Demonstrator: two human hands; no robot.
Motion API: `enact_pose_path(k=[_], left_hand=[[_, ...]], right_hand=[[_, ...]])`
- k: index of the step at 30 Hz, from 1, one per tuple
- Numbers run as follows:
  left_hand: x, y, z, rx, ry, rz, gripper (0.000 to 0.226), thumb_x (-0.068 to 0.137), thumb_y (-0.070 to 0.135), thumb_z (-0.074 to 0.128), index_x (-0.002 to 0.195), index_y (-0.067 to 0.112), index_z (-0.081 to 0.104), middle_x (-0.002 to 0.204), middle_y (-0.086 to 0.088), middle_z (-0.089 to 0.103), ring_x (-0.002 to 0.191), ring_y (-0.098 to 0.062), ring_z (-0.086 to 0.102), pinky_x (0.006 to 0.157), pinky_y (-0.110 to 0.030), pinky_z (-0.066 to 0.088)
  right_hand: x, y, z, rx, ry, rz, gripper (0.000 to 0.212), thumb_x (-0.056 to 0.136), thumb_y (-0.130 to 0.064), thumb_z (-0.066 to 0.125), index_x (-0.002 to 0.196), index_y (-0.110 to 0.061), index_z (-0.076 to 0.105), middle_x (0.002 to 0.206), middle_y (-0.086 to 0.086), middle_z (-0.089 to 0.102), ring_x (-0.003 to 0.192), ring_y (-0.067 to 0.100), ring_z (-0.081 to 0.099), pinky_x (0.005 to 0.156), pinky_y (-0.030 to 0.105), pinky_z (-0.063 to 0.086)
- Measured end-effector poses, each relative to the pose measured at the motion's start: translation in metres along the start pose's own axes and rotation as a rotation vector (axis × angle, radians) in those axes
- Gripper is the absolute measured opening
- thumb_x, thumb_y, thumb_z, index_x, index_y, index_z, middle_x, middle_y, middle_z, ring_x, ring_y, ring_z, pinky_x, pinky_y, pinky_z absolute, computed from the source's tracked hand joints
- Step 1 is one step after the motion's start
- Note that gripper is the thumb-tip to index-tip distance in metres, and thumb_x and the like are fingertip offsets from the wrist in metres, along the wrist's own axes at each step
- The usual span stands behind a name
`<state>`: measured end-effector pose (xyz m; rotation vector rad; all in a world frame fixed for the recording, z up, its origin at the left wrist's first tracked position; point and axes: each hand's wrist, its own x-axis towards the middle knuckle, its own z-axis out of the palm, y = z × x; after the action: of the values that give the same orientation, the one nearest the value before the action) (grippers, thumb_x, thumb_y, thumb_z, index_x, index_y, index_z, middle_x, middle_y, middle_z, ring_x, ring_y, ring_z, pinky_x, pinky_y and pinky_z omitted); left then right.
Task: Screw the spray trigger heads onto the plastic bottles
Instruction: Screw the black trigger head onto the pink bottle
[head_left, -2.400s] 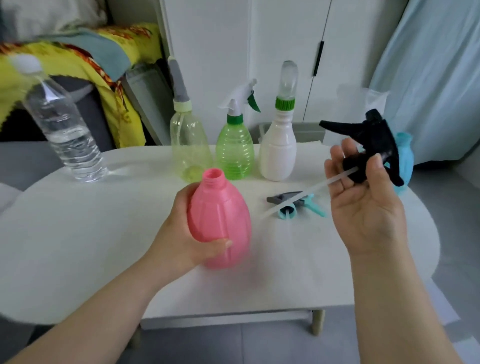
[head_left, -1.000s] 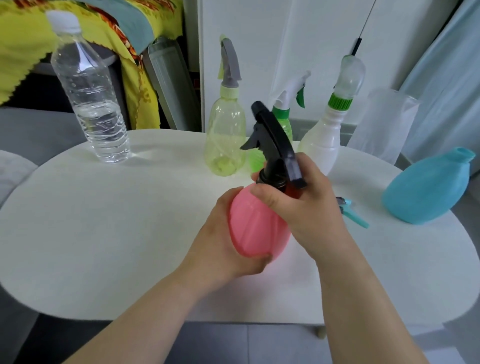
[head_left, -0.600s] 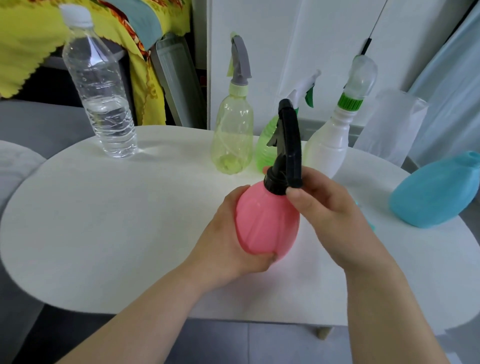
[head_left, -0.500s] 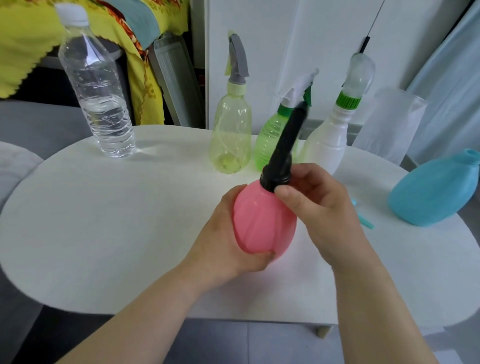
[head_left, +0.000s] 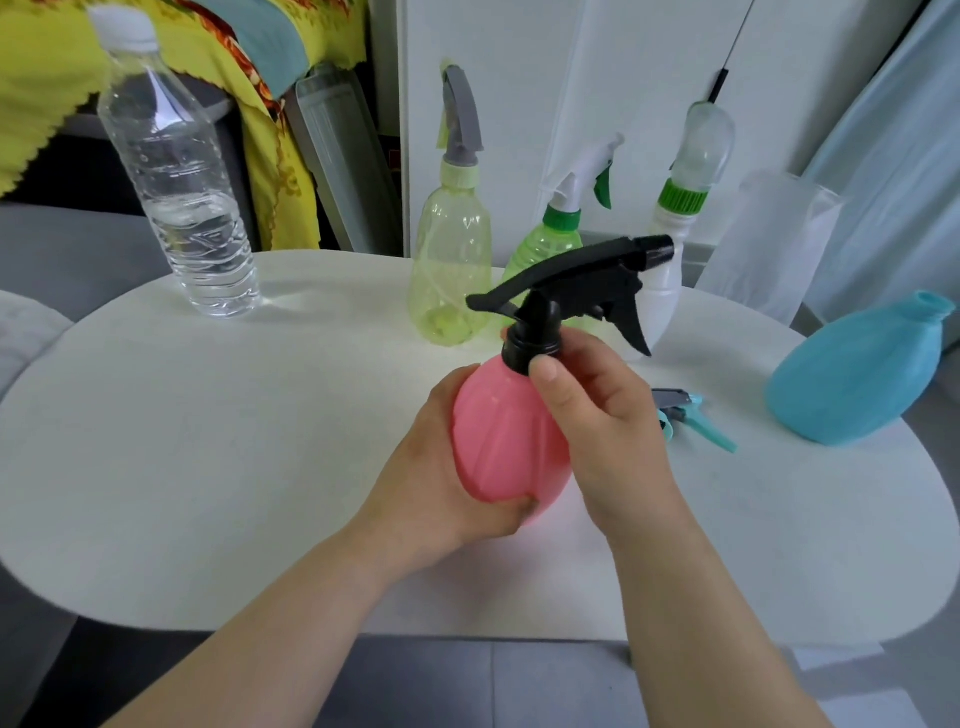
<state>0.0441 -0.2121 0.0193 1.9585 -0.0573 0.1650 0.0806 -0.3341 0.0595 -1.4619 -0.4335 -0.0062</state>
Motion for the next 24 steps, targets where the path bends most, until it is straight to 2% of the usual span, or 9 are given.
enact_pose_path(k=[2,4,7,11,13,15,18,22,24], left_hand=[[0.0,0.0,0.0,-0.008,-0.005,0.011,0.09,0.038,0.041,0.078,0.084,0.08,0.012,0.093,0.047,0.038,0.083,0.035,0.034,0.059,0.008,0.034],[0.0,0.0,0.0,-0.02,-0.008,0.011,0.091,0.038,0.039,0.079,0.084,0.081,0.012,0.096,0.039,0.039,0.083,0.034,0.037,0.058,0.007,0.036],[0.0,0.0,-0.002,-0.023,-0.005,-0.003,0.088,0.037,0.04,0.076,0.086,0.079,0.014,0.099,0.035,0.039,0.084,0.032,0.039,0.057,0.005,0.038],[0.001,-0.001,-0.004,0.006,-0.017,0.013,0.089,0.038,0.042,0.075,0.086,0.08,0.012,0.098,0.038,0.036,0.083,0.036,0.034,0.058,0.007,0.035],[0.0,0.0,-0.004,-0.021,-0.028,0.01,0.088,0.037,0.041,0.076,0.086,0.079,0.014,0.095,0.043,0.041,0.085,0.033,0.036,0.058,0.006,0.036],[0.0,0.0,-0.003,-0.058,-0.032,0.018,0.086,0.038,0.039,0.078,0.089,0.076,0.02,0.094,0.051,0.042,0.088,0.029,0.041,0.059,0.005,0.038],[0.0,0.001,-0.004,-0.053,-0.012,0.014,0.085,0.037,0.039,0.077,0.087,0.078,0.02,0.091,0.044,0.047,0.084,0.032,0.04,0.058,0.005,0.038],[0.002,0.002,-0.006,-0.054,-0.042,0.022,0.086,0.039,0.033,0.076,0.087,0.079,0.02,0.092,0.054,0.043,0.087,0.028,0.043,0.058,0.004,0.039],[0.001,0.002,-0.006,-0.057,-0.041,0.011,0.086,0.039,0.035,0.076,0.086,0.079,0.019,0.096,0.045,0.044,0.086,0.031,0.04,0.059,0.005,0.037]], right_hand=[[0.001,0.009,0.003,-0.027,0.123,0.026,0.029,0.062,-0.029,0.077,0.084,-0.034,0.06,0.082,-0.022,0.065,0.079,-0.013,0.059,0.071,0.006,0.046],[0.001,0.01,0.006,-0.1,0.144,0.032,0.039,0.064,-0.03,0.076,0.098,-0.03,0.058,0.086,-0.024,0.062,0.079,-0.019,0.056,0.066,0.0,0.042],[-0.001,0.005,0.0,-0.107,-0.034,-0.057,0.036,0.073,-0.025,0.061,0.108,-0.027,0.054,0.087,-0.03,0.064,0.088,-0.016,0.056,0.072,0.001,0.041],[-0.002,-0.003,-0.01,-0.017,-0.161,-0.002,0.019,0.079,-0.027,0.051,0.093,-0.035,0.061,0.084,-0.027,0.068,0.089,-0.01,0.059,0.077,0.006,0.043],[0.0,-0.002,-0.008,-0.023,-0.111,-0.005,0.012,0.078,-0.024,0.058,0.082,-0.034,0.063,0.073,-0.024,0.068,0.078,-0.008,0.061,0.069,0.006,0.045],[0.003,-0.001,-0.002,0.046,-0.004,-0.001,0.021,0.069,-0.012,0.068,0.071,-0.031,0.059,0.066,-0.019,0.066,0.066,-0.006,0.059,0.064,0.009,0.045],[0.003,0.0,0.007,-0.073,0.083,-0.041,0.039,0.066,-0.005,0.075,0.078,-0.028,0.046,0.078,-0.013,0.056,0.069,-0.009,0.053,0.071,0.012,0.042],[0.0,-0.005,0.002,-0.111,-0.134,-0.017,0.034,0.072,-0.02,0.061,0.104,-0.026,0.051,0.092,-0.019,0.063,0.09,-0.009,0.055,0.081,0.009,0.042],[0.001,-0.009,-0.003,-0.028,-0.176,0.024,0.027,0.073,-0.021,0.053,0.099,-0.028,0.057,0.082,-0.026,0.068,0.087,-0.012,0.058,0.077,0.005,0.042]])
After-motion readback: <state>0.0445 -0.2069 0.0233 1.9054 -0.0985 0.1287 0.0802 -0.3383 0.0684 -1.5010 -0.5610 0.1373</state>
